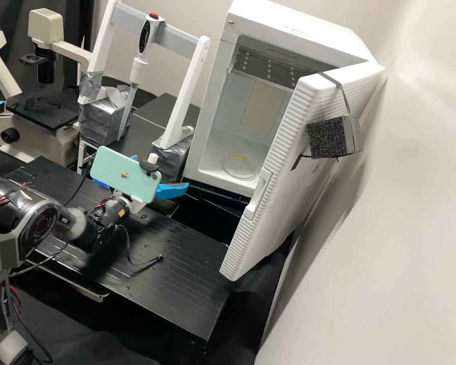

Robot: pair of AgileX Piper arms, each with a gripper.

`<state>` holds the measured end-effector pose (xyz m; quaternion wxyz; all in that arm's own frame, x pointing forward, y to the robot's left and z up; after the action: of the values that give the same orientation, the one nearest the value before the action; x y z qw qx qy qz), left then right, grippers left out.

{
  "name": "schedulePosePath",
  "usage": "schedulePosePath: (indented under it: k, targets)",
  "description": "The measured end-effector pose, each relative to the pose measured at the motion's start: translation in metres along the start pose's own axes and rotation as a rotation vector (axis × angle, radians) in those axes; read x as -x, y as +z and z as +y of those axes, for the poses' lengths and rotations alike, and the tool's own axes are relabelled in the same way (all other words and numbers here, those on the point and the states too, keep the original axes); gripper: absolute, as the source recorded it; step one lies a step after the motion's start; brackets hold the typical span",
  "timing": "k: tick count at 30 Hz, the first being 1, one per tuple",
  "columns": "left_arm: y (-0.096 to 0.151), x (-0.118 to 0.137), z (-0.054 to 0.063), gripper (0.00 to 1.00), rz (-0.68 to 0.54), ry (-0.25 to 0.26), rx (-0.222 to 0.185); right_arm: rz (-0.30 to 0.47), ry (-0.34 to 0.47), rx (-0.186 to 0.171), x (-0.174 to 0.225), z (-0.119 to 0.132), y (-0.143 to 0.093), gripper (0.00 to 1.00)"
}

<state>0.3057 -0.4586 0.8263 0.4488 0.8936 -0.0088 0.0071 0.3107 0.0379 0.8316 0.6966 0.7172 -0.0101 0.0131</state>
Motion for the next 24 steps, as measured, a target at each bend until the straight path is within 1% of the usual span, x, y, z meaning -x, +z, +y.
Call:
schedulePosePath:
  k: [8,11,12,16,19,22,24]
  targets:
    - [0.000,0.000,0.000,1.00,0.000,0.000,0.000,0.001,0.001,0.000,0.000,0.000,0.000,1.00]
    - [0.000,0.000,0.000,1.00,0.000,0.000,0.000,0.003,0.015,0.014,0.007,0.006,0.004,1.00]
    - [0.000,0.000,0.000,1.00,0.000,0.000,0.000,0.002,0.016,0.014,0.011,0.007,0.007,1.00]
    - [0.000,0.000,0.000,1.00,0.000,0.000,0.000,0.017,0.048,-0.014,0.032,0.026,0.018,1.00]
    - [0.000,0.000,0.000,1.00,0.000,0.000,0.000,0.036,0.096,-0.051,0.045,0.044,0.028,1.00]
    - [0.000,0.000,0.000,1.00,0.000,0.000,0.000,0.059,0.148,-0.074,0.055,0.063,0.038,1.00]
    - [0.000,0.000,0.000,1.00,0.000,0.000,0.000,0.054,0.193,-0.096,0.060,0.077,0.048,1.00]
